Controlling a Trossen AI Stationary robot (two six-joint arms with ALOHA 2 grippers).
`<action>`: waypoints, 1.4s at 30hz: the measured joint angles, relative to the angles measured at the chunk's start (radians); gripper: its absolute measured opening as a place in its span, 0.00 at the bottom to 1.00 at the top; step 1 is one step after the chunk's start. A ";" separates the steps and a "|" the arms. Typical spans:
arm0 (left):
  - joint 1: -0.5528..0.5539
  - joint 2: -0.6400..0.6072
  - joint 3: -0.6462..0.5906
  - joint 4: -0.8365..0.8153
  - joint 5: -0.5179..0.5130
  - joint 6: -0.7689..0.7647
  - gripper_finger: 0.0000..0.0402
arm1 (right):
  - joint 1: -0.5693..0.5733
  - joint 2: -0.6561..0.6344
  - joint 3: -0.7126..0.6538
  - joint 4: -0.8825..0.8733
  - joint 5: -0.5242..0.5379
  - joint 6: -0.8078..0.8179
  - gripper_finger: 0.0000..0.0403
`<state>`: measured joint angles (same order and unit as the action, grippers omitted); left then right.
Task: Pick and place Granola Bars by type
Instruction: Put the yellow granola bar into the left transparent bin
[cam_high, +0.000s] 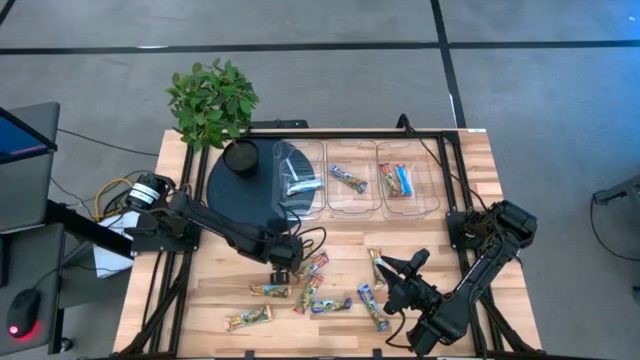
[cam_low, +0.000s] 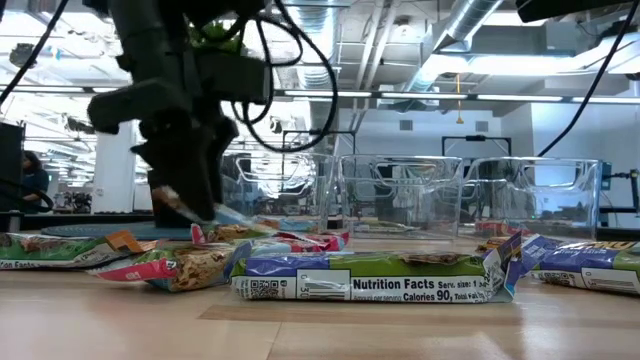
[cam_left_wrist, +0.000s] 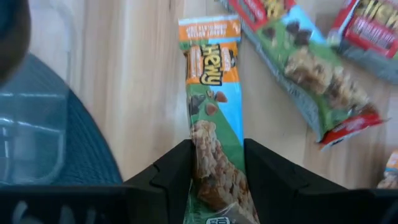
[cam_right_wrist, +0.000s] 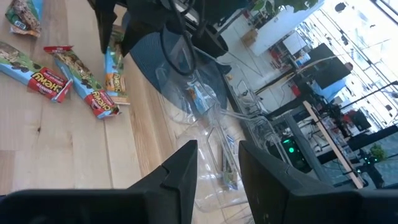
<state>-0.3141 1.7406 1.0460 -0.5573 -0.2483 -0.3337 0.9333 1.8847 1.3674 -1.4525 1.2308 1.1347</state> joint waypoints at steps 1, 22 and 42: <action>0.000 0.000 0.009 -0.008 -0.001 0.005 0.34 | 0.000 0.000 0.000 0.000 0.000 0.000 0.28; 0.016 -0.004 0.011 0.008 0.009 0.103 0.41 | 0.000 0.000 0.000 0.015 0.000 0.000 0.28; 0.150 -0.012 -0.165 0.217 0.177 0.088 0.60 | 0.000 0.000 0.000 0.021 0.000 0.000 0.28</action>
<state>-0.1638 1.7288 0.8806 -0.3405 -0.0714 -0.2460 0.9333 1.8843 1.3674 -1.4315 1.2312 1.1343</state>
